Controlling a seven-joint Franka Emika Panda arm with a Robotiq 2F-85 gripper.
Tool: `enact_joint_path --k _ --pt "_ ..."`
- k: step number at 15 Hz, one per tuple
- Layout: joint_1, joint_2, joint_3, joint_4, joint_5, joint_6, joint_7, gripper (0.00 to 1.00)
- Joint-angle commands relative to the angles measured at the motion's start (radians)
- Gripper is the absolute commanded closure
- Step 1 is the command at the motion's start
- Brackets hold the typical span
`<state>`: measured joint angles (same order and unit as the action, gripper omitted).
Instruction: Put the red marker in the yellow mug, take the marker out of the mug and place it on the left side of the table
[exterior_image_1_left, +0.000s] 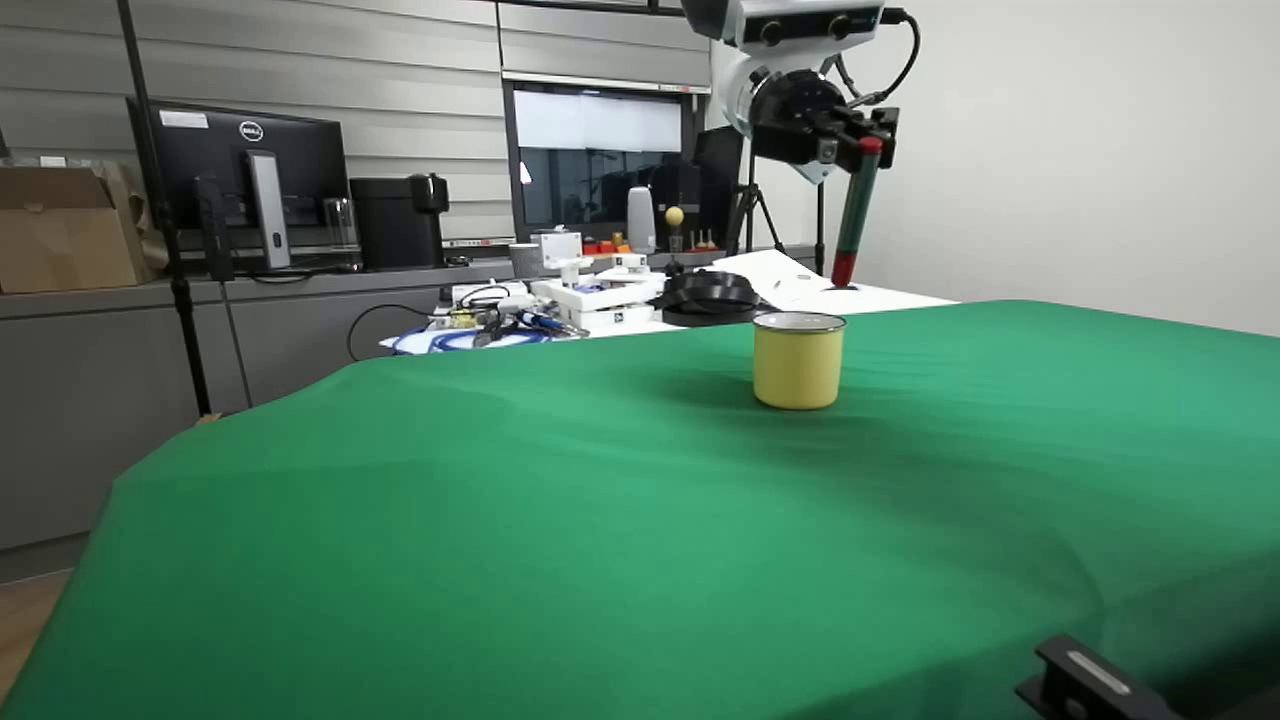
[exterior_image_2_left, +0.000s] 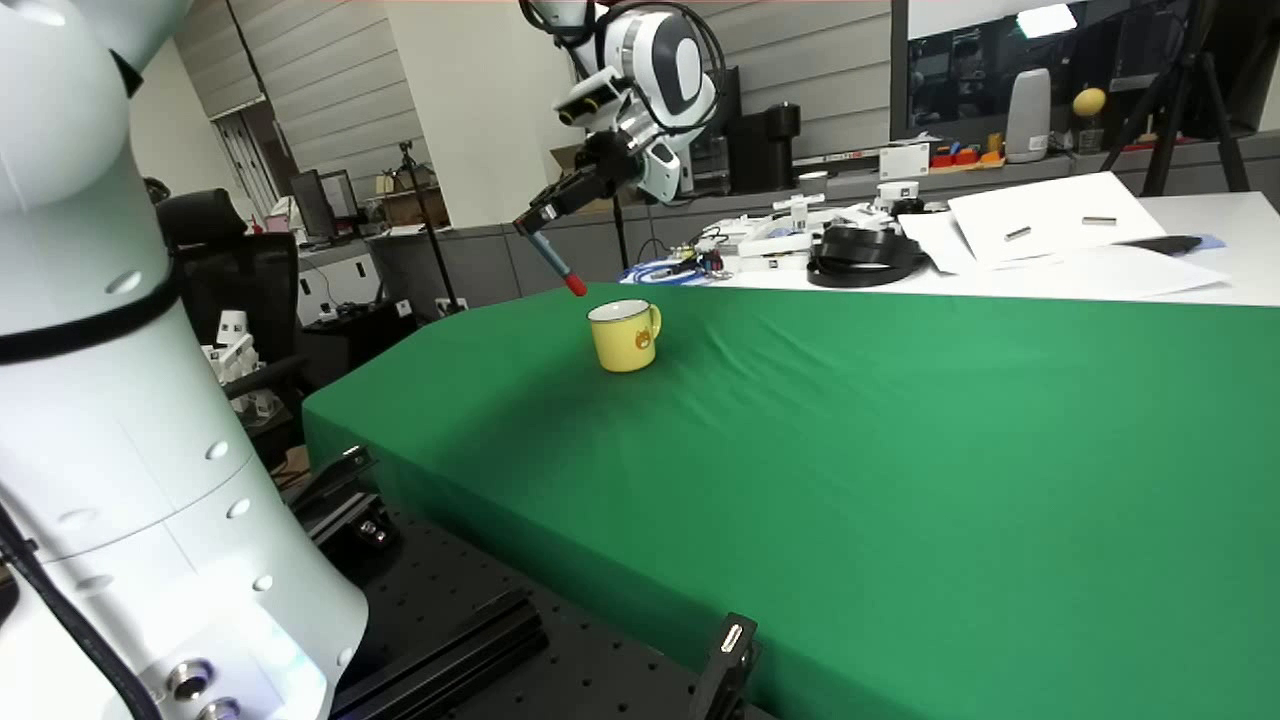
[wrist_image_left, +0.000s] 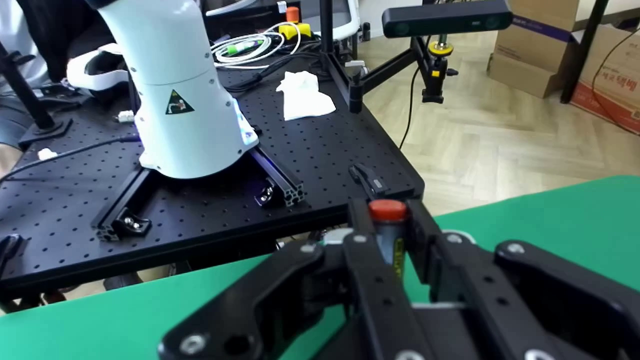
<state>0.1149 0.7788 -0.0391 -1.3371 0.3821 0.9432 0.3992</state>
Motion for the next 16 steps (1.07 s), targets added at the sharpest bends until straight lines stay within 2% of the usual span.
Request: enact_joint_path --k 1,8,14,15,16 --pt "-0.013 0.046 0.004 0.070 0.051 0.033 0.025 0.94" --pt "-0.028 0.081 0.013 0.107 0.067 0.150 0.012 0.94" --pt "-0.014 0.091 0.007 0.076 0.017 0.343 0.009 0.94" --pt "-0.017 0.094 0.010 0.079 0.011 0.346 0.014 0.77" --pt "-0.020 0.098 0.013 0.087 0.004 0.330 0.019 0.53"
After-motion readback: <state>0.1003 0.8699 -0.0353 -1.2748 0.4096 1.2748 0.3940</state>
